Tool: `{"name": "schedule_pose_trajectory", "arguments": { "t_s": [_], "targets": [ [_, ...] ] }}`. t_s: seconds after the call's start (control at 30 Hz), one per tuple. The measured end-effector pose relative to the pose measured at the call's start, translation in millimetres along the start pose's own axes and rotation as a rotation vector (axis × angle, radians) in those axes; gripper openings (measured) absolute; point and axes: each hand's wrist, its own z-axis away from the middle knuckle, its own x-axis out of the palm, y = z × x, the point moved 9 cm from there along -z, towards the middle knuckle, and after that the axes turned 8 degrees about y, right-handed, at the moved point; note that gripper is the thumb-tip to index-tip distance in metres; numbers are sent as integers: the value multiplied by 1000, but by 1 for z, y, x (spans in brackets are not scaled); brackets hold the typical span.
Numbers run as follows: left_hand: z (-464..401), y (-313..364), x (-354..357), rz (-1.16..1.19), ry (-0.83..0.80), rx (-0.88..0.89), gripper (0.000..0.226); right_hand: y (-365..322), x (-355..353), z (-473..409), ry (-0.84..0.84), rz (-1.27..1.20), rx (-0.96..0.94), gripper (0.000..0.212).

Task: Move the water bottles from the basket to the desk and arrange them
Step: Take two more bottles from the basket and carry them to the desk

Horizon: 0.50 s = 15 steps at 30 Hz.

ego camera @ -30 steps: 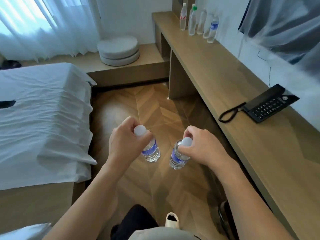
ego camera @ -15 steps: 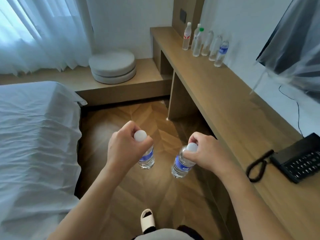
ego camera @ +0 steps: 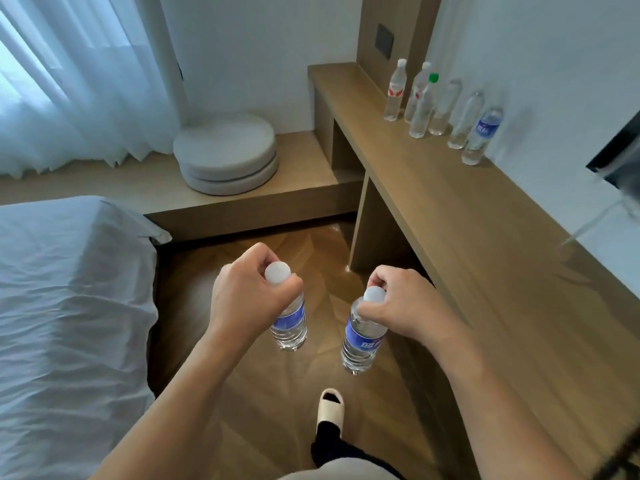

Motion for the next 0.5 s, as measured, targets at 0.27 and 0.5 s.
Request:
{"name": "schedule_pose_trajectory", "arguments": {
  "t_s": [0.27, 0.5],
  "targets": [
    [-143, 10, 50, 5, 19, -11, 21, -4, -29, -157, 63, -40, -44, 28],
    [-256, 3, 111, 34, -21, -43, 20, 18, -47, -269, 81, -128, 88, 26]
  ]
}}
